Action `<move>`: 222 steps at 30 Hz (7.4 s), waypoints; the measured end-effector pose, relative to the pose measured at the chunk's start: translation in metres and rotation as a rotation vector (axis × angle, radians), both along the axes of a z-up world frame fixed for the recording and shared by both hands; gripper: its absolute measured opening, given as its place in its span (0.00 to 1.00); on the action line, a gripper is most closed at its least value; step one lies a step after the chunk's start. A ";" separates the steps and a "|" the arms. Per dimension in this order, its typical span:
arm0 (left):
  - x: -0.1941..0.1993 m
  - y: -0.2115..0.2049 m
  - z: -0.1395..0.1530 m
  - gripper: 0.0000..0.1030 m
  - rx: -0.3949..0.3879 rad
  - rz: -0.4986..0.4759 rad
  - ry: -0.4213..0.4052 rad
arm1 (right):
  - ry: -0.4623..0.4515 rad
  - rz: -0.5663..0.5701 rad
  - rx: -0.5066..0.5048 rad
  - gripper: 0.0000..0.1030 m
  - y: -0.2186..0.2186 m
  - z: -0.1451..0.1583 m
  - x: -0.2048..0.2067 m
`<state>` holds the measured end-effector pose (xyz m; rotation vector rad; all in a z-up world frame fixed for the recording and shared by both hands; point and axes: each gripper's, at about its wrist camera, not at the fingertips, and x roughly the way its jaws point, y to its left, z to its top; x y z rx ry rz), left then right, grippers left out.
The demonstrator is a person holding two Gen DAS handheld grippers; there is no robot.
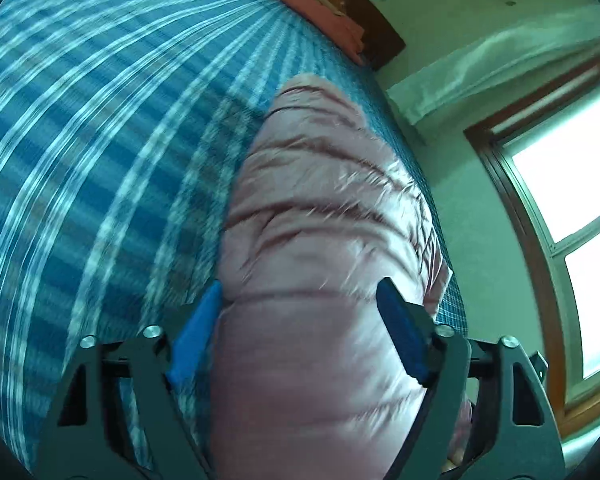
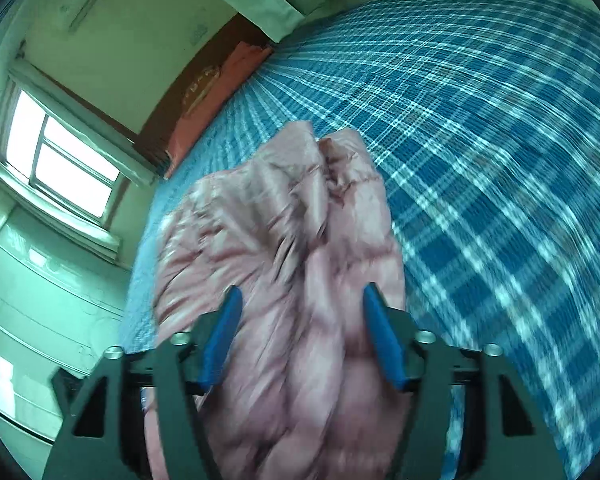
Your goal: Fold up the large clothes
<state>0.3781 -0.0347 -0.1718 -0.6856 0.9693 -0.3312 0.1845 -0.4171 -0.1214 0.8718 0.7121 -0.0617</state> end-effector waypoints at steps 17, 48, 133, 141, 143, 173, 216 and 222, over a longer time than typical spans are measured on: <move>-0.028 -0.020 -0.024 0.72 -0.080 -0.032 0.093 | 0.069 0.046 -0.026 0.14 0.029 -0.020 -0.058; 0.051 -0.008 -0.007 0.74 -0.149 -0.006 0.097 | -0.030 -0.043 0.062 0.67 -0.049 -0.004 0.000; 0.152 0.131 0.005 0.23 0.054 0.178 -0.002 | -0.072 0.273 0.168 0.20 0.167 -0.052 0.256; 0.152 0.131 0.001 0.23 0.056 0.174 -0.001 | -0.065 0.279 0.170 0.21 0.167 -0.055 0.261; 0.151 0.130 0.001 0.24 0.063 0.170 -0.003 | -0.062 0.280 0.169 0.23 0.166 -0.054 0.261; 0.038 0.133 -0.006 0.63 -0.071 0.183 0.025 | -0.033 0.305 0.150 0.71 0.183 -0.056 0.120; -0.047 0.126 0.036 0.63 0.344 0.255 -0.044 | 0.003 0.237 0.073 0.43 0.152 -0.042 0.022; -0.062 0.121 0.045 0.67 0.478 0.259 -0.028 | 0.047 0.207 -0.088 0.52 0.167 -0.021 0.001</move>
